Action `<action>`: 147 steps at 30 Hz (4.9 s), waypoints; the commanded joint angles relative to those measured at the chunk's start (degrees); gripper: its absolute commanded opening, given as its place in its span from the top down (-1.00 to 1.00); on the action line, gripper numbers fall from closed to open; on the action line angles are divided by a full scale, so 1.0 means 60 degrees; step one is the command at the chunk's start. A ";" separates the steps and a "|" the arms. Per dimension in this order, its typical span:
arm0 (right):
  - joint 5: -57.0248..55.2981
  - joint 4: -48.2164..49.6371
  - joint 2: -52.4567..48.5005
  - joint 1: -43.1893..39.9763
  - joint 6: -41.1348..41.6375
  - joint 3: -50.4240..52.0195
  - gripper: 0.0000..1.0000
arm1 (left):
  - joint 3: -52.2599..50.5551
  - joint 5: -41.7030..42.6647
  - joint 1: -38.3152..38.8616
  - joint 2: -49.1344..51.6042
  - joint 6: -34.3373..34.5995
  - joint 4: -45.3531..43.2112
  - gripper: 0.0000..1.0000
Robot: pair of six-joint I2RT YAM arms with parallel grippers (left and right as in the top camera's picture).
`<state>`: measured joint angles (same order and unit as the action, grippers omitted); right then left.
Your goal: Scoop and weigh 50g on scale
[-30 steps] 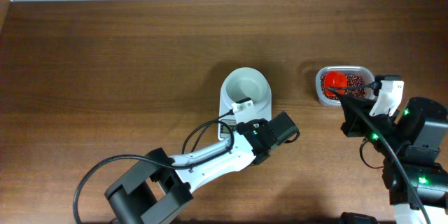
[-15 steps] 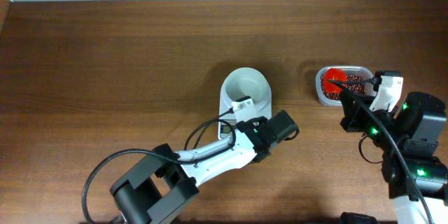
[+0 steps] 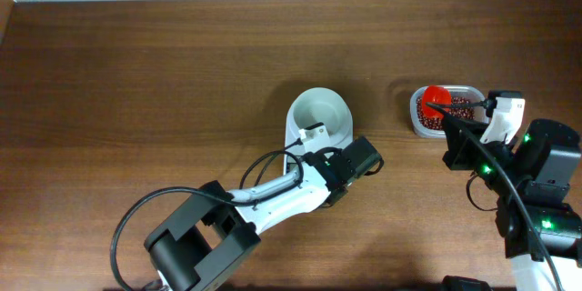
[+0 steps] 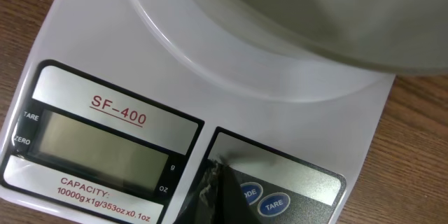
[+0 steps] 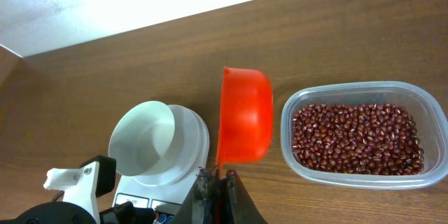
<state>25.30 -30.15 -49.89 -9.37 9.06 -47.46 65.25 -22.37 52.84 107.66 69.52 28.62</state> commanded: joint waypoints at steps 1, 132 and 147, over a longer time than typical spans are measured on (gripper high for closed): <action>-0.0080 0.0029 -0.0007 0.0051 0.0076 -0.0146 0.92 | 0.0069 0.0091 0.0004 0.0175 -0.0182 -0.0018 1.00; -0.0055 -0.0295 -0.0080 0.0051 0.0397 -0.0146 0.92 | -0.0339 0.1749 -0.0652 -0.2692 -0.3821 0.2091 1.00; -0.0051 0.0328 -0.0798 0.0051 0.0812 -0.0146 0.92 | -0.0342 -0.0350 -0.0863 -0.5508 -0.3847 0.3020 0.53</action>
<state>25.30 -28.75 -53.84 -9.37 12.27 -47.46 62.57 -23.05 47.81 75.24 46.46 46.57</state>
